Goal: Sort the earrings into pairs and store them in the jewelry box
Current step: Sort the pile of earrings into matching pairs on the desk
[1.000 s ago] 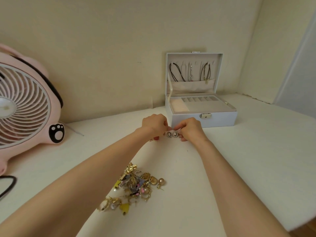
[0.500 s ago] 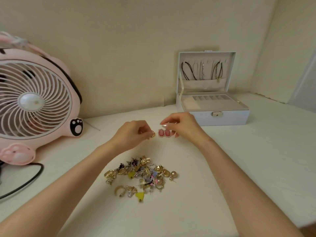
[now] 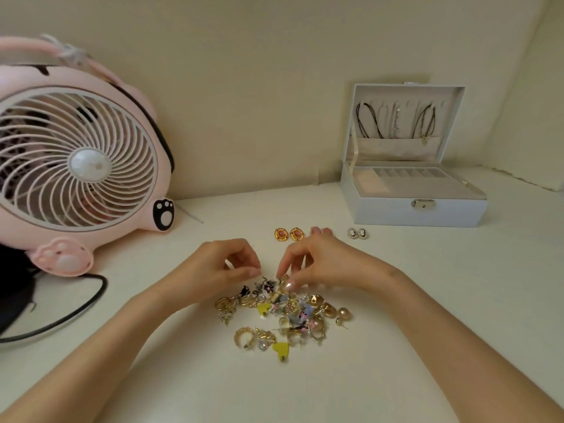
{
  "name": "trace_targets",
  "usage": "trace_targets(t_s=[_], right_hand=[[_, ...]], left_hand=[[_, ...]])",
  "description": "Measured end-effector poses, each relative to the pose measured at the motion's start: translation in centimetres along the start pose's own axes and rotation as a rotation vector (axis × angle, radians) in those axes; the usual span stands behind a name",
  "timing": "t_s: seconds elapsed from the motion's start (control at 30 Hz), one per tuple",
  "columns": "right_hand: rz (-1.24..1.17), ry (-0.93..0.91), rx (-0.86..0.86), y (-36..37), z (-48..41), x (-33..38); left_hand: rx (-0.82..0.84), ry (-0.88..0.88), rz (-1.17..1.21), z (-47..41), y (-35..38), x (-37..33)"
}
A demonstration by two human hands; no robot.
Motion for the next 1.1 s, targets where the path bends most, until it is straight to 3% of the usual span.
trace_targets(t_s=[0.17,0.53,0.7,0.83,0.93,1.1], right_hand=[[0.048,-0.002,-0.008,0.3,-0.7,-0.1],[0.042,-0.068,-0.061,0.2,-0.3,1.1],[0.207,-0.170,-0.296,0.3,-0.3,2.8],[0.376,-0.265,-0.246,2.8,-0.7,5.1],[0.460,-0.204,-0.189,3.7,-1.2,5.1],[0.396,-0.161,-0.125,3.9,-1.4,4.9]], left_hand=[[0.112,-0.060,-0.061,0.2,0.6,0.3],[0.126,-0.077,-0.064,0.6,-0.4,0.9],[0.192,-0.160,-0.059,1.5,-1.8,1.6],[0.360,-0.342,-0.124,2.7,-1.1,2.9],[0.368,-0.327,-0.129,2.2,-0.3,2.6],[0.373,-0.291,-0.153,1.8,0.1,2.3]])
Point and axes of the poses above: each hand's wrist, its own z-axis away from the middle knuckle, its own y-axis out of the palm, x = y × z, the point moved 7 cm from there along -z, towards the middle knuckle, and after that the axes turned 15 degrees about x, right-handed, at the moved point
